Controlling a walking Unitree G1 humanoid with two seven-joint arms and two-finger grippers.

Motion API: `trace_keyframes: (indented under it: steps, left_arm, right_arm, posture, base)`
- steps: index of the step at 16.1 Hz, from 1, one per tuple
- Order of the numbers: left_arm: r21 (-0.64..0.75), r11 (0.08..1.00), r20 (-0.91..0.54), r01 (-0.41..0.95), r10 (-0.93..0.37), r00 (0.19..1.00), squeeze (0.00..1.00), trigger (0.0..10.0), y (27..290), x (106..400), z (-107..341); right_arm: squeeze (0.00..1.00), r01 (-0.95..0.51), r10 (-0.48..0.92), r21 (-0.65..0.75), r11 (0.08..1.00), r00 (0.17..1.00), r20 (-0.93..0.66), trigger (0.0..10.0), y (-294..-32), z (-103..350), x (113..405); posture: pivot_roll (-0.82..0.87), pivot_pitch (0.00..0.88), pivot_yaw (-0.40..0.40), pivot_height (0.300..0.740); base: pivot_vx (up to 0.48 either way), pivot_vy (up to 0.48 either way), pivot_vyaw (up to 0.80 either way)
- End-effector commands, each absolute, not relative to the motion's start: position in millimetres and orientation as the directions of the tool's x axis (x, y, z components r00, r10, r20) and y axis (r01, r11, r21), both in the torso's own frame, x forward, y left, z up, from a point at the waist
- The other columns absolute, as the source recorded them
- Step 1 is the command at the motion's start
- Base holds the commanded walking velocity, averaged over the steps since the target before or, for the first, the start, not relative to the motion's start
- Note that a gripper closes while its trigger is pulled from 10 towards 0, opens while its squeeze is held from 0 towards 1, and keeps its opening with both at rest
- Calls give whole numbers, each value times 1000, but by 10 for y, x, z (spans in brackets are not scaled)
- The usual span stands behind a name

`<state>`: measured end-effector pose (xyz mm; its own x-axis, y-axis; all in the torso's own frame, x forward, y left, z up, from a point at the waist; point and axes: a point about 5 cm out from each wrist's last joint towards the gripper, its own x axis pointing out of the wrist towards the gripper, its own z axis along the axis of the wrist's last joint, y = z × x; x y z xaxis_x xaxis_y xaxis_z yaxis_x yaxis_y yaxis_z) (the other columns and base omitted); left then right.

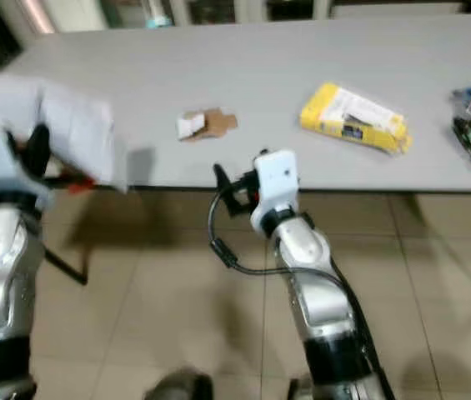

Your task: Picking trash to rubbish bin

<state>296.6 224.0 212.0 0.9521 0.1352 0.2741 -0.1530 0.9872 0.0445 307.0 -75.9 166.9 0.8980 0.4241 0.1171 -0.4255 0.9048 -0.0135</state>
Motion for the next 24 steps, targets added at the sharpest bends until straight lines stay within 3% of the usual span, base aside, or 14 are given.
trace_keyframes:
  steps: [1,16,24]
  left_arm:
    - [51,981,249,-189,170,953,0,10000,2355,2938,2073]
    - [73,966,230,-248,225,947,0,10000,2492,2971,2070]
    - [74,967,236,-242,219,947,0,10000,2494,2991,2083]
  right_arm:
    - [0,-448,446,-15,894,886,130,10000,-674,1696,3054]
    - [0,-442,442,-33,896,887,129,10000,-669,1695,3051]
    - [0,-445,445,-27,895,887,125,10000,-624,1691,3053]
  posture:
    - [-40,136,123,740]
    - [-42,136,126,740]
    - [-41,134,127,740]
  base:
    - [0,319,0]
    - [0,358,0]
    - [0,0,-274]
